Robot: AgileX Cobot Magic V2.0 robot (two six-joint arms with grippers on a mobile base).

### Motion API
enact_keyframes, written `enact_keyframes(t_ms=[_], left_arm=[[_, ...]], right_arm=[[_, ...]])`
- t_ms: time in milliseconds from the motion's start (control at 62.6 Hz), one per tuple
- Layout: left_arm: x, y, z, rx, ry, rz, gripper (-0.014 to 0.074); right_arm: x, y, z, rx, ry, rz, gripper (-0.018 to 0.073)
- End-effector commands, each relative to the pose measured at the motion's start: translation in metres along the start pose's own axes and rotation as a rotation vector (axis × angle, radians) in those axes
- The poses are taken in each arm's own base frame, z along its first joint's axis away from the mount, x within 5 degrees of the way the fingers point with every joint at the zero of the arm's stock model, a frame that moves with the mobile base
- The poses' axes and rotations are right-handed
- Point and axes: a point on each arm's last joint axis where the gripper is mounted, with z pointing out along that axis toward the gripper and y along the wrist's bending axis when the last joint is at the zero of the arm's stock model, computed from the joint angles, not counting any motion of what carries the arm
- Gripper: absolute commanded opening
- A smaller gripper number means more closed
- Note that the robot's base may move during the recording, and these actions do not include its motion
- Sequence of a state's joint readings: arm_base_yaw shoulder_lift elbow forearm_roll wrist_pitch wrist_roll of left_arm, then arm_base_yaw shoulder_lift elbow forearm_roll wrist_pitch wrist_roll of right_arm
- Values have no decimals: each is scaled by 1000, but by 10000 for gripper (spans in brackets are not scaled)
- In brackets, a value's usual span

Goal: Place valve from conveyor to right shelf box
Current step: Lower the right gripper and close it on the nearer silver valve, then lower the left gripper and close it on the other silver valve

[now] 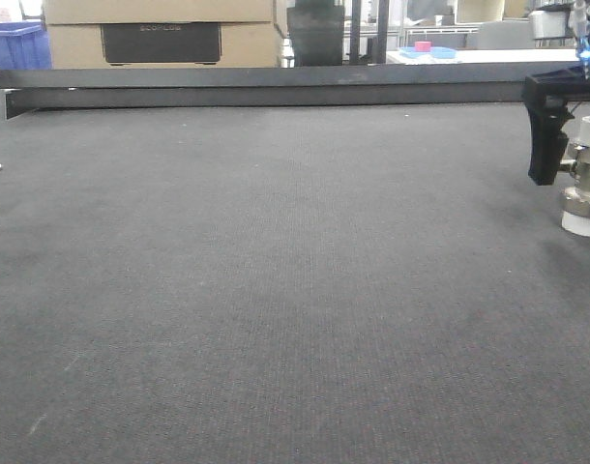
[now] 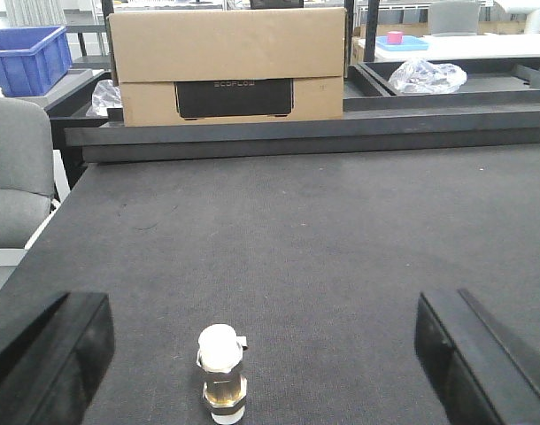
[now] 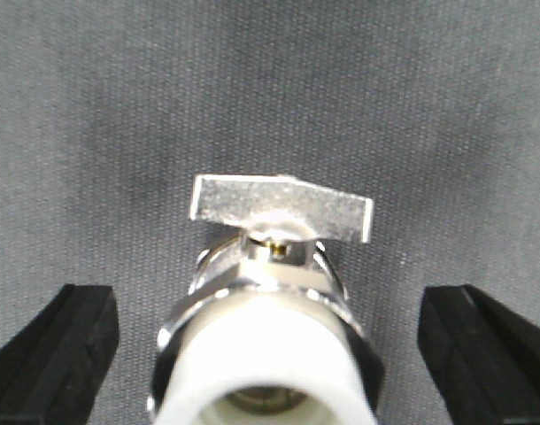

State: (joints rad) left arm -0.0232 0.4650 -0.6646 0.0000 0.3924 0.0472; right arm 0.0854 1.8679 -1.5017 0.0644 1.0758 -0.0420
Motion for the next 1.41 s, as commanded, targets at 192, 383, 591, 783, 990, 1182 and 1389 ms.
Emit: enact_keyframes(t_ms=[192,383,591,783,990,1182,1389], left_arm=[[-3,0,-1,6,-14,-6,601],[-3,0,-1,6,-14,-6,601],[-3,0,-1,6,-14,-6,601],[-1,-1,-1,7,9,-6,601],[2,-1,5,13,76,-13,601],[-7,-2,25,25,260,-46,601],[-27,-1,65,33,510,-42,601]], right_arm=[[-2,-2,-3,15,-21,-17,393],[-1,-2,-3,15,-11,-17,-96],[-1,-1,-24,17,-84,-19,-154],[9,2,-77,21,-239,-26,-154],[48,5,-124,25,-383,-30,-154],[89,7,-144,27,-455,-32,-154],[104,7,-151,27,-480,-33,-154]])
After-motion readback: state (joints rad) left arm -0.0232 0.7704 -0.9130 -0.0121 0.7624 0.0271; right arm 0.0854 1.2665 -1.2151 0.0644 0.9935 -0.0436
